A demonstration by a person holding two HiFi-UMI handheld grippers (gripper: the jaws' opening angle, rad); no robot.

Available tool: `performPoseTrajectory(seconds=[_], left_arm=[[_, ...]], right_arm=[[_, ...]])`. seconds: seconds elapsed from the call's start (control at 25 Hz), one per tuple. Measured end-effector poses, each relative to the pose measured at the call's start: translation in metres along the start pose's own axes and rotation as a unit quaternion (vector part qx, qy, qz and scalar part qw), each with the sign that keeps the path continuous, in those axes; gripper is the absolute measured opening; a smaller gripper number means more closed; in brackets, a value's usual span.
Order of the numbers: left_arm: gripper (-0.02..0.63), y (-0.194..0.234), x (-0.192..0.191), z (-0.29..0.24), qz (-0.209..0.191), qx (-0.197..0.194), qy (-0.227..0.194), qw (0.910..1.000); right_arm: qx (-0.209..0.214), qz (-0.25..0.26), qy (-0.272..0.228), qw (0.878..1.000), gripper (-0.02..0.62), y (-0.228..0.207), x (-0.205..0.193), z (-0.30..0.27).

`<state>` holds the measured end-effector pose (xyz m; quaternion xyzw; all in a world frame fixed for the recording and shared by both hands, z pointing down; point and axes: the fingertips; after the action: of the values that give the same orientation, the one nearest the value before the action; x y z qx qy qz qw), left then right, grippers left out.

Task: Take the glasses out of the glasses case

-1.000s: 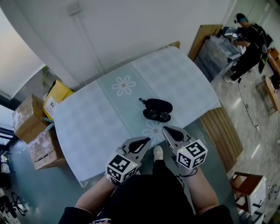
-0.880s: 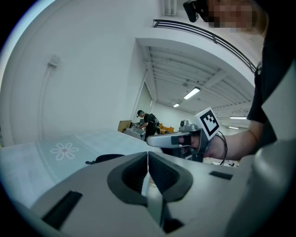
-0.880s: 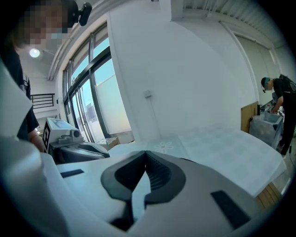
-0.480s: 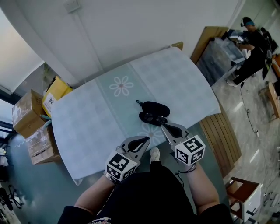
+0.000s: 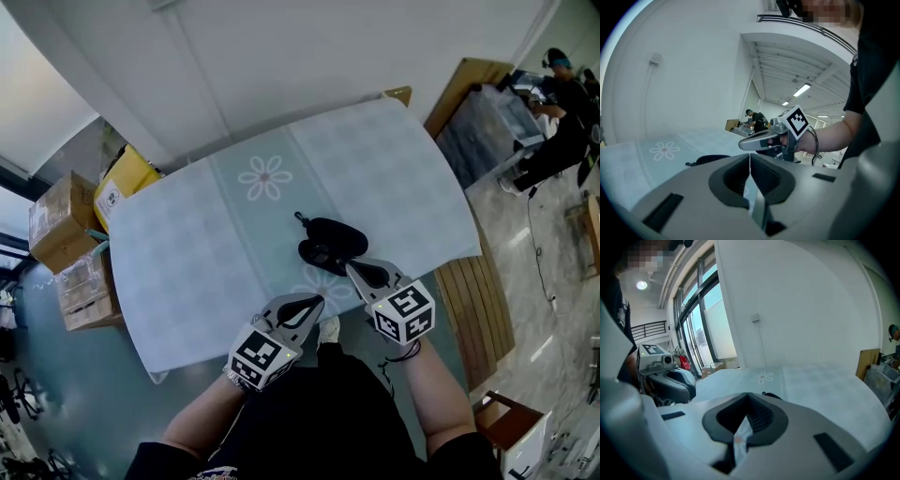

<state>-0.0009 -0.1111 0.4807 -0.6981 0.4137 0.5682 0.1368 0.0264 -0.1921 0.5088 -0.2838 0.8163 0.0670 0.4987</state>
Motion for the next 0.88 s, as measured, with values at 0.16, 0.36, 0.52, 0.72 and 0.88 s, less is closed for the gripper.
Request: performPoseTrajectory(seconds=[0.16,0.36,0.52,0.72,0.88], left_arm=[[0.031,0.005,-0.002,-0.007,0.008,0.01,-0.001,0.9999],[0.031,0.009,-0.005,-0.015,0.017,0.027,0.002,0.9995],[0.031,0.012,-0.006,-0.015,0.026,0.044,0.003,0.9987],[0.031,0.015,-0.009,-0.014,0.036,0.066,0.0,0.9972],[0.031,0.017,-0.013,-0.013,0.044,0.08,-0.004,0.9958]], right_arm=[[0.017,0.013,0.018,1.0,0.023,-0.007,-0.004,-0.011],[0.038,0.049,0.06,0.996,0.023,-0.016,-0.016,-0.027],[0.058,0.073,0.092,0.991,0.025,-0.019,-0.026,-0.039],[0.078,0.101,0.121,0.984,0.025,-0.022,-0.037,-0.053],[0.088,0.137,0.158,0.974,0.026,-0.025,-0.05,-0.065]])
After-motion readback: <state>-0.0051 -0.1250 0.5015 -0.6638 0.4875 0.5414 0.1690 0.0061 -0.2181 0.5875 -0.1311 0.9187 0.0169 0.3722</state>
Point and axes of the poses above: the fingertips, and each gripper's own axes: z backward along the fingers, y to its left, x out of its top, and after that the axes turned 4 degrees about -x, right-handed
